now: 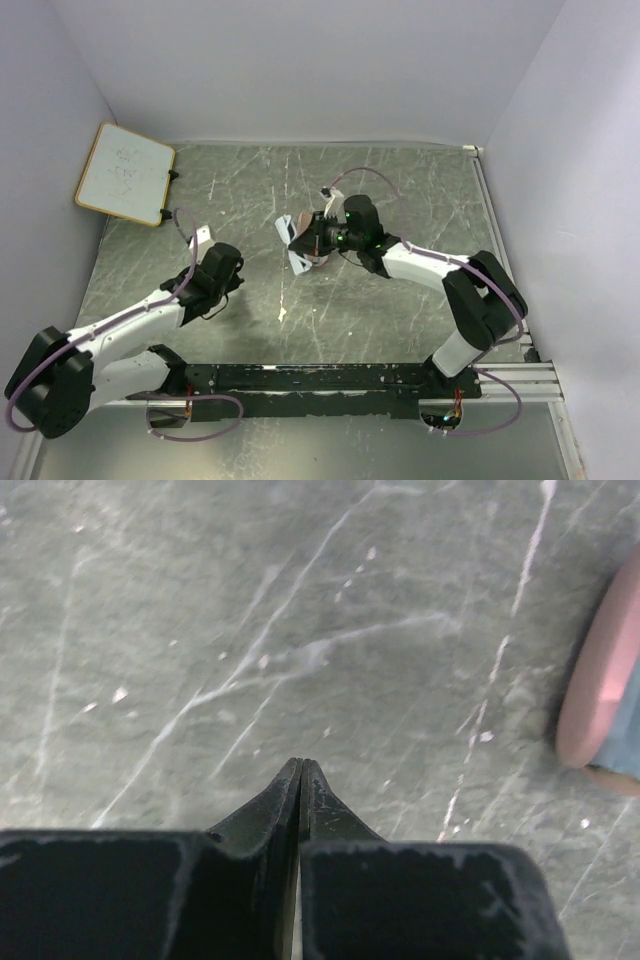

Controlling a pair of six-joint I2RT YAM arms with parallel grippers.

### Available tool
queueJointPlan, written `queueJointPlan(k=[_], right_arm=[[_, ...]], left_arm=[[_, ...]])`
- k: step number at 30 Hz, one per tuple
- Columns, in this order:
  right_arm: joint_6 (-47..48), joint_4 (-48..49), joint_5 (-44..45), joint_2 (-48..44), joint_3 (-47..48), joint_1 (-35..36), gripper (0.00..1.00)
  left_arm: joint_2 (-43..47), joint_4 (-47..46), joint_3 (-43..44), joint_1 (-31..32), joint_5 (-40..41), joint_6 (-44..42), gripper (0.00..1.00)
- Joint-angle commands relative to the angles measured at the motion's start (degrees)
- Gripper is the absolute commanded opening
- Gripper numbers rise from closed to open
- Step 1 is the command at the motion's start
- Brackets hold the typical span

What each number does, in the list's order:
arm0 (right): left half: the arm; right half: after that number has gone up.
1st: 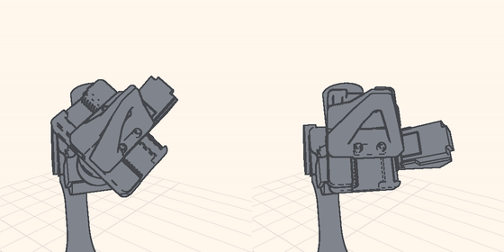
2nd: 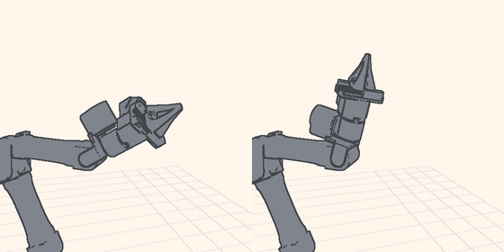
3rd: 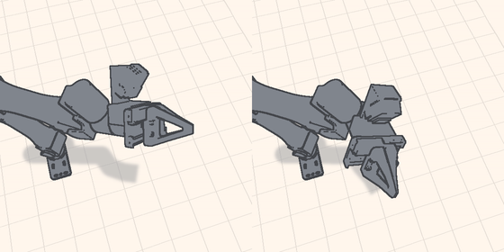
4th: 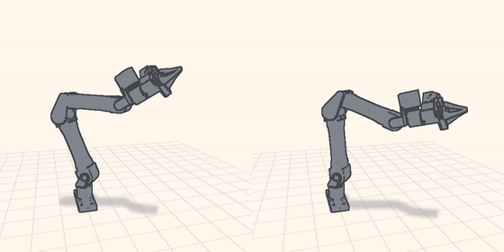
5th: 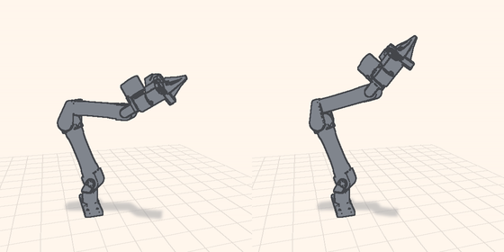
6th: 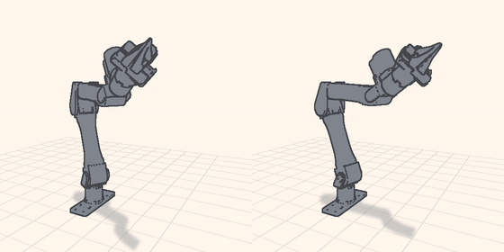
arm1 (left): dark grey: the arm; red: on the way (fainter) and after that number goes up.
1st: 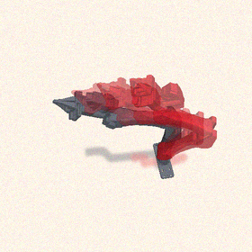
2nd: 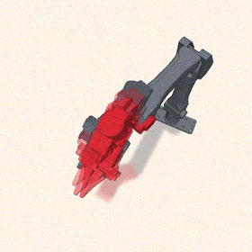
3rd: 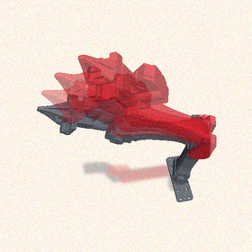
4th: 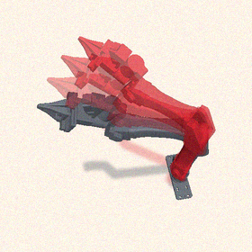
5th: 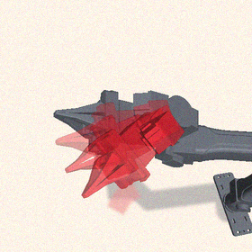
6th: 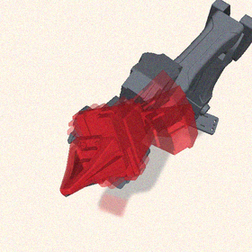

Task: Organize the sunglasses
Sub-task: Pick up the sunglasses from the center of the board, then adjust the sunglasses case at the center of the board.

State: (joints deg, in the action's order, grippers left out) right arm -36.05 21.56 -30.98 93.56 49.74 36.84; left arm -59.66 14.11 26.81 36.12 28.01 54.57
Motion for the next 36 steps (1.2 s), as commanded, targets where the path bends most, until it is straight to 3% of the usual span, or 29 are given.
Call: queueJointPlan(k=[1, 19, 36], right_arm=[[0.5, -0.9, 1.8, -4.0, -2.1, -3.4, 0.00], [-1.8, 1.2, 7.6, -1.6, -3.8, -8.3, 0.00], [-3.2, 4.5, 11.3, 4.0, -3.8, -10.1, 0.00]], left_arm=[[-5.4, -11.1, 3.7, 0.3, 1.5, -3.0, 0.12], [-33.7, -33.2, 14.5, -0.2, -6.1, -9.0, 0.11], [-44.8, -40.1, 22.2, 0.0, -10.6, -10.3, 0.11]])
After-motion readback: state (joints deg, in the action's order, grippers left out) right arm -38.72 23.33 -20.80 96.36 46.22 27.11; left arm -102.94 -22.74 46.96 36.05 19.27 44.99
